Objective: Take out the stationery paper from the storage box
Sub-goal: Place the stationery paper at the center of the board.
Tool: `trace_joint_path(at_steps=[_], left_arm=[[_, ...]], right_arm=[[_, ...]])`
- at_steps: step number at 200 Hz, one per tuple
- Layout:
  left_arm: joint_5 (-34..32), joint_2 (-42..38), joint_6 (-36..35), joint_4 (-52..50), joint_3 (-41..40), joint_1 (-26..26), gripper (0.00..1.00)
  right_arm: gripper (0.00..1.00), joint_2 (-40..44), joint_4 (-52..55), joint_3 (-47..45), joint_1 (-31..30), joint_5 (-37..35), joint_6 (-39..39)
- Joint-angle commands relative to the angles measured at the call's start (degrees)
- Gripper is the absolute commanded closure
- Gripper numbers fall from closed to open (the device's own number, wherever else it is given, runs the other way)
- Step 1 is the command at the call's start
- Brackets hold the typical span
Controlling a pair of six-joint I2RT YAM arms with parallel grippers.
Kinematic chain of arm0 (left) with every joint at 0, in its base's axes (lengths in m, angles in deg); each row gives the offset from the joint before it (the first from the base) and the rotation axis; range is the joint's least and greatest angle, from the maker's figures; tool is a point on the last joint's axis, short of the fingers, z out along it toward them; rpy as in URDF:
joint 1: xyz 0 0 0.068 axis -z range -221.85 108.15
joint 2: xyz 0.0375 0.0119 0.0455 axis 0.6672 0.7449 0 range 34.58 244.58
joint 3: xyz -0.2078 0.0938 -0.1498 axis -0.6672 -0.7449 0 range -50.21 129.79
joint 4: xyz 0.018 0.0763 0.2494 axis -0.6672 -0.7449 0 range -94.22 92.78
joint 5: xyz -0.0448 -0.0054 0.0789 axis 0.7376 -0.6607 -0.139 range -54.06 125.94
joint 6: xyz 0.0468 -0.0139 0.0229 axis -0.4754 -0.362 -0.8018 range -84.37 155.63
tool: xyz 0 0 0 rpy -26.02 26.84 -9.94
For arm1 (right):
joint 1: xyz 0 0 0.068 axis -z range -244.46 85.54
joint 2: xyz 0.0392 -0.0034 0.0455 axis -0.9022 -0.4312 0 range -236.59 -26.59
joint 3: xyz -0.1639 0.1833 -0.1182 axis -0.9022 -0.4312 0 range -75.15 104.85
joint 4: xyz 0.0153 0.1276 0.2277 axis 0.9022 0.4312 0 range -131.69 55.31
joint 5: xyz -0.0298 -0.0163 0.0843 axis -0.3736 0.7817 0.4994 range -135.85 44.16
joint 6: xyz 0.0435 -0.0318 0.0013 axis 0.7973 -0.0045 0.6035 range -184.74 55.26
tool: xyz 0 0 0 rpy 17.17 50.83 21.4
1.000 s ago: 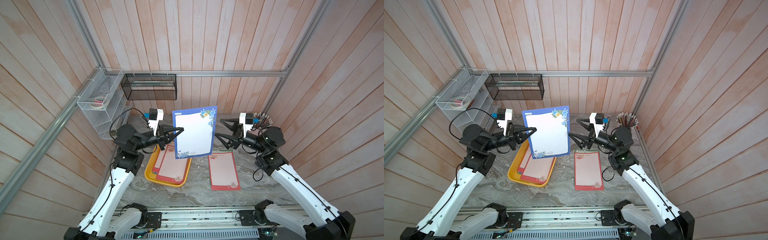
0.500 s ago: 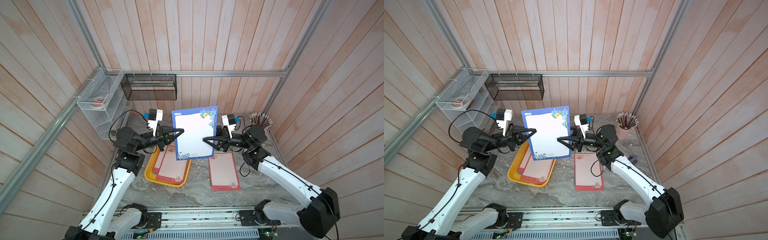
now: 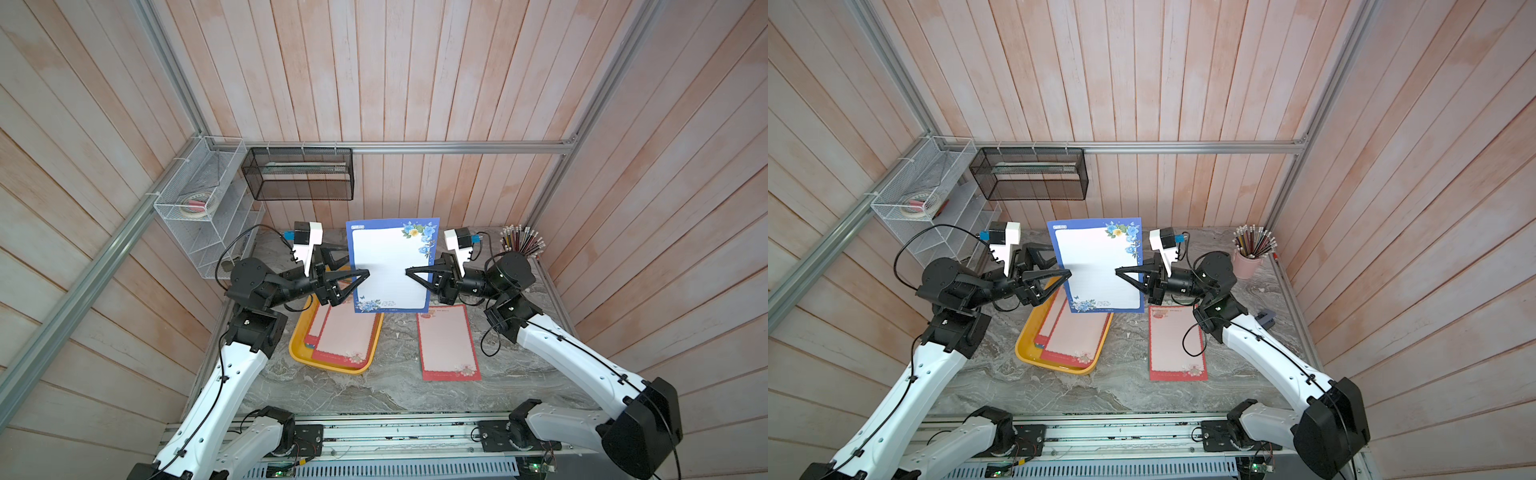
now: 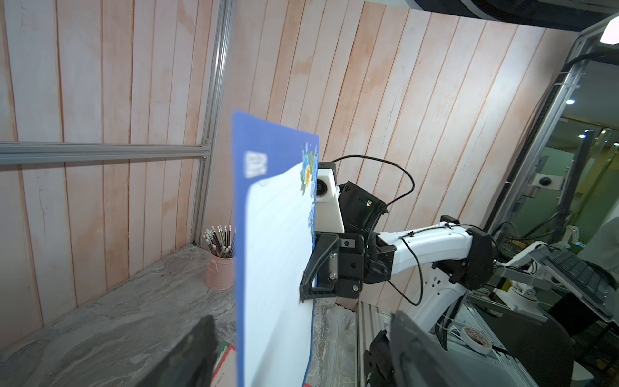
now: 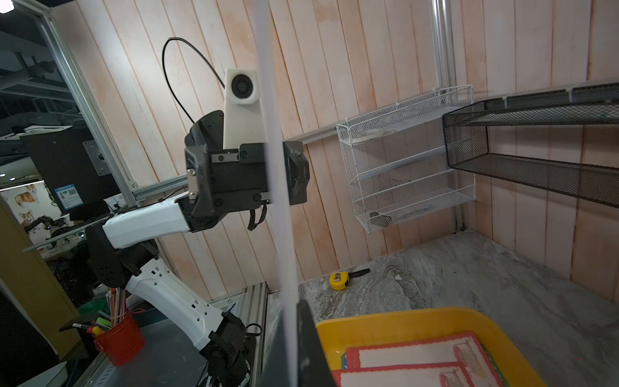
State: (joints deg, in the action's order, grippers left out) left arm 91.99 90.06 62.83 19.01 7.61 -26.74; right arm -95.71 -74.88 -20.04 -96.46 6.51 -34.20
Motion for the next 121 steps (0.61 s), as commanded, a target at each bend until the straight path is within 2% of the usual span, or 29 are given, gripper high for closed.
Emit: trace_joint_path(at_steps=[1, 32, 58, 82, 121], left_arm=[[-7.1, -2.3, -4.7, -1.8, -1.4, 0.0, 0.00], [-16.7, -3.7, -8.0, -3.9, -2.1, 0.0, 0.00], [-23.0, -3.8, -9.1, -5.7, -2.3, 0.0, 0.00], [-25.6, -3.5, -9.1, -6.2, -2.8, 0.0, 0.00], [-26.4, -2.5, -8.3, -6.8, -2.8, 0.0, 0.00]], right_arm=[[1.00, 1.9, 9.9, -0.3, 3.1, -1.8, 2.2], [1.00, 4.2, 22.1, -3.5, 10.0, -1.4, 3.8], [1.00, 5.0, 36.6, -5.3, 14.9, -2.7, 0.5], [1.00, 3.4, 48.5, -6.8, 18.5, -4.8, -2.4], [1.00, -2.2, 57.6, -10.9, 22.3, -6.4, -5.7]])
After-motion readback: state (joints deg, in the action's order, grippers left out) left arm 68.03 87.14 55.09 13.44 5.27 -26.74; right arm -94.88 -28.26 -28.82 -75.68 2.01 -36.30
